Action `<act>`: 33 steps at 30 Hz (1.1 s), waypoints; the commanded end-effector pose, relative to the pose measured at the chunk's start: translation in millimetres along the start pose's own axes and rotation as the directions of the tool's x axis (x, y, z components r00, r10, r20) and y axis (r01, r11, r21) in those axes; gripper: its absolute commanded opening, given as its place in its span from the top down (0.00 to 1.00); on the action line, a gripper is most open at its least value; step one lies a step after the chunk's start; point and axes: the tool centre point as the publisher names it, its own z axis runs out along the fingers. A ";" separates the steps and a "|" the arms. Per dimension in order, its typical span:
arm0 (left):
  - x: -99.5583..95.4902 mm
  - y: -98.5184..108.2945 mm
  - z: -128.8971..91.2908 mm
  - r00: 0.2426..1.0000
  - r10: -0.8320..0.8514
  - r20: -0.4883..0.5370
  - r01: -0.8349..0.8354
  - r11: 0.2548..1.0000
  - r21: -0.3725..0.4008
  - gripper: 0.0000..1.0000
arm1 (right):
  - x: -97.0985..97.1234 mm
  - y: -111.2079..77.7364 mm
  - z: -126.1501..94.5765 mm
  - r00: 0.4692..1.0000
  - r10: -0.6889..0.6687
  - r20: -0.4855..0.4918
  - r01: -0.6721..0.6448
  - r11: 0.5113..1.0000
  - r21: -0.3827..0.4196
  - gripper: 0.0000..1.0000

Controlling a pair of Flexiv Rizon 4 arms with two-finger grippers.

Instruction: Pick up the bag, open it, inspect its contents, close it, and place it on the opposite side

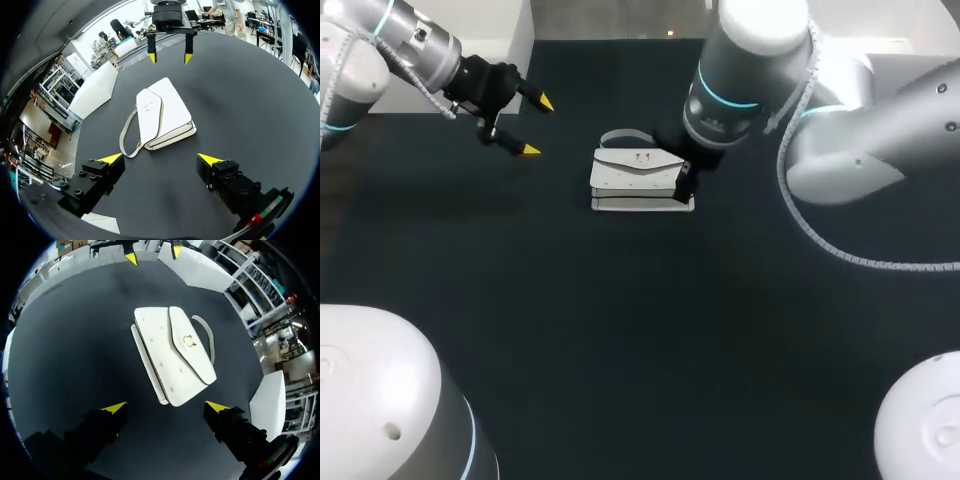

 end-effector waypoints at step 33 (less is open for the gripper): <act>-5.5 -42.4 26.2 0.966 0.175 0.189 -0.189 0.980 0.060 0.00 | 21.7 1.0 31.1 0.867 -0.222 0.447 0.285 0.955 -0.078 0.00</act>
